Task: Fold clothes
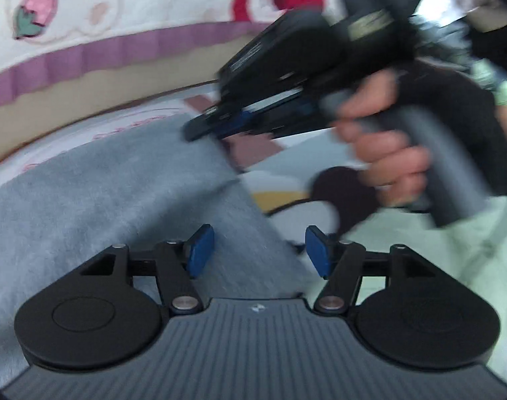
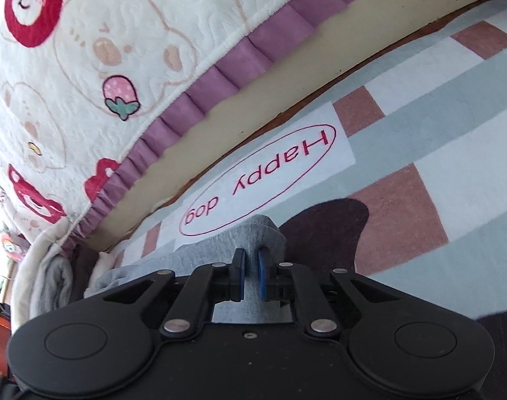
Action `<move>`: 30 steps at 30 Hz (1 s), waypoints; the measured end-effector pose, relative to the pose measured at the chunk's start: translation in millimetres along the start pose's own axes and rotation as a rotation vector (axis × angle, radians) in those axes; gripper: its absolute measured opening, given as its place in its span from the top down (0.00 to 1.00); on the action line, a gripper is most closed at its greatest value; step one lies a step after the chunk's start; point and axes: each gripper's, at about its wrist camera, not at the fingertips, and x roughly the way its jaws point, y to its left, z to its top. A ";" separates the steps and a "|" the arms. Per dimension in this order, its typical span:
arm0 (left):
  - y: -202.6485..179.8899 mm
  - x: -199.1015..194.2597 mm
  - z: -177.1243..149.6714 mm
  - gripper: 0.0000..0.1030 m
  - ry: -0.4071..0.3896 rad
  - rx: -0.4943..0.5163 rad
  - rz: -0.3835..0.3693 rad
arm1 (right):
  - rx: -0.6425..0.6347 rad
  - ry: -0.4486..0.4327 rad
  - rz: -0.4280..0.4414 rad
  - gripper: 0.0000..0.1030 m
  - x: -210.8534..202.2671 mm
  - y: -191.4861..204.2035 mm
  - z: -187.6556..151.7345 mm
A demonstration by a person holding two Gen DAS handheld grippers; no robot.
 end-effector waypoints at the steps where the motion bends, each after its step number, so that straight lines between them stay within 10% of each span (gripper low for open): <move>1: -14.1 6.3 0.8 0.60 0.005 0.015 -0.025 | 0.002 -0.002 0.007 0.90 -2.1 -0.6 -0.6; 3: -21.7 7.2 0.4 0.87 0.014 0.034 -0.032 | -0.016 0.002 -0.003 0.91 -1.7 0.6 1.8; 16: -0.7 -4.3 -2.3 0.87 0.017 -0.078 -0.103 | -0.049 -0.092 -0.071 0.98 -5.1 -7.8 32.4; 20: 7.9 -8.2 2.1 0.86 0.029 -0.150 -0.177 | -0.119 0.006 -0.053 0.41 -19.9 -0.7 12.3; 25: 30.3 -20.7 6.6 0.86 0.147 -0.285 -0.374 | -0.077 0.108 -0.019 0.36 -2.3 -15.7 -27.9; 30: 81.7 -60.1 16.0 0.77 0.043 -0.282 -0.123 | -0.090 0.097 -0.008 0.36 9.0 -13.5 -35.7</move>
